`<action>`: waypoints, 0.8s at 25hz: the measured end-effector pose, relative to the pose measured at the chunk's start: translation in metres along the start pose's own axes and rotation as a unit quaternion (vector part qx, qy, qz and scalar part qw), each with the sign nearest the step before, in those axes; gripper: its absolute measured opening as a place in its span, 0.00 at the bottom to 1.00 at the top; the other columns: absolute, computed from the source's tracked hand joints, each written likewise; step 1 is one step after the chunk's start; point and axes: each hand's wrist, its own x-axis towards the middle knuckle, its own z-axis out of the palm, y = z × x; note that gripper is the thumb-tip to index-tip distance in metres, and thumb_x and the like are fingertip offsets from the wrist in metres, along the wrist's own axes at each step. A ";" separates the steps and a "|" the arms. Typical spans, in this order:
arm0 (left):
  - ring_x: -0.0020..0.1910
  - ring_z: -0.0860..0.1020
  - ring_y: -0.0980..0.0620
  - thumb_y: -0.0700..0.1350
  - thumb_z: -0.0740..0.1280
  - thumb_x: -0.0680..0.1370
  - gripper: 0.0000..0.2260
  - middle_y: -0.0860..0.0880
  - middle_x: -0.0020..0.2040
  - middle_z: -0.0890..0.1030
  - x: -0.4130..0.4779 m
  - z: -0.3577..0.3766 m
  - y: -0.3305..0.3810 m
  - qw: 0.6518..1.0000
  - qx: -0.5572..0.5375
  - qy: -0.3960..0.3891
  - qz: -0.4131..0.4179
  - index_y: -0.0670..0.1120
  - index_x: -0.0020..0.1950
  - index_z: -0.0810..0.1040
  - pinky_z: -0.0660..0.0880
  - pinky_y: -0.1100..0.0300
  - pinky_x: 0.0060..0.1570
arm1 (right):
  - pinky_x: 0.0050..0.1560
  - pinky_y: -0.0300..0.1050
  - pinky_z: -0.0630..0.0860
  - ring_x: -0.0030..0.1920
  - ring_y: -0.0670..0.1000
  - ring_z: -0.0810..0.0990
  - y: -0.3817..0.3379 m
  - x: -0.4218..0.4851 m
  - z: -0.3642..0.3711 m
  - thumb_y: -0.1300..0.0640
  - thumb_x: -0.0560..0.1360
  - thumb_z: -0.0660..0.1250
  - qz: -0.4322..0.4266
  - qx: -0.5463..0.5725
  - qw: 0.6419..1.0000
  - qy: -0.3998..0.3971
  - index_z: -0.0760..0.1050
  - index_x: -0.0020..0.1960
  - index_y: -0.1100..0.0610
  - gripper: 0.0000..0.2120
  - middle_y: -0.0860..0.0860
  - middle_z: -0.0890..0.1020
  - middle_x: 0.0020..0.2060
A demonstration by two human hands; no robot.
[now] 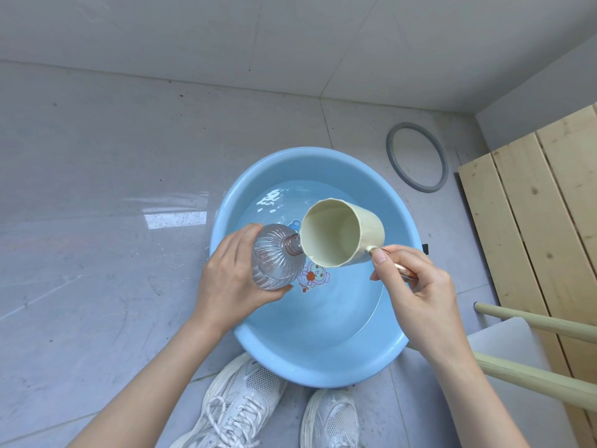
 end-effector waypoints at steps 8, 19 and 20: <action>0.58 0.75 0.47 0.59 0.79 0.58 0.42 0.45 0.60 0.78 0.000 0.001 0.000 1.000 -0.003 0.003 0.004 0.38 0.64 0.73 0.68 0.61 0.59 | 0.44 0.26 0.70 0.40 0.38 0.79 0.000 0.000 0.000 0.55 0.74 0.68 -0.018 -0.005 1.000 0.001 0.80 0.38 0.53 0.07 0.54 0.81 0.44; 0.58 0.75 0.47 0.61 0.75 0.60 0.40 0.45 0.61 0.78 0.000 0.001 -0.002 1.000 -0.002 0.010 0.013 0.39 0.65 0.71 0.68 0.60 0.59 | 0.47 0.29 0.71 0.43 0.42 0.80 0.003 0.001 -0.001 0.53 0.74 0.68 -0.027 -0.011 1.000 0.004 0.80 0.37 0.50 0.07 0.52 0.81 0.44; 0.59 0.75 0.48 0.61 0.75 0.60 0.41 0.45 0.61 0.78 0.000 0.002 -0.002 1.000 -0.002 0.011 0.013 0.39 0.65 0.71 0.68 0.60 0.59 | 0.47 0.29 0.71 0.43 0.42 0.80 0.004 0.001 -0.001 0.53 0.74 0.68 -0.028 -0.011 1.000 0.004 0.80 0.38 0.50 0.07 0.51 0.81 0.44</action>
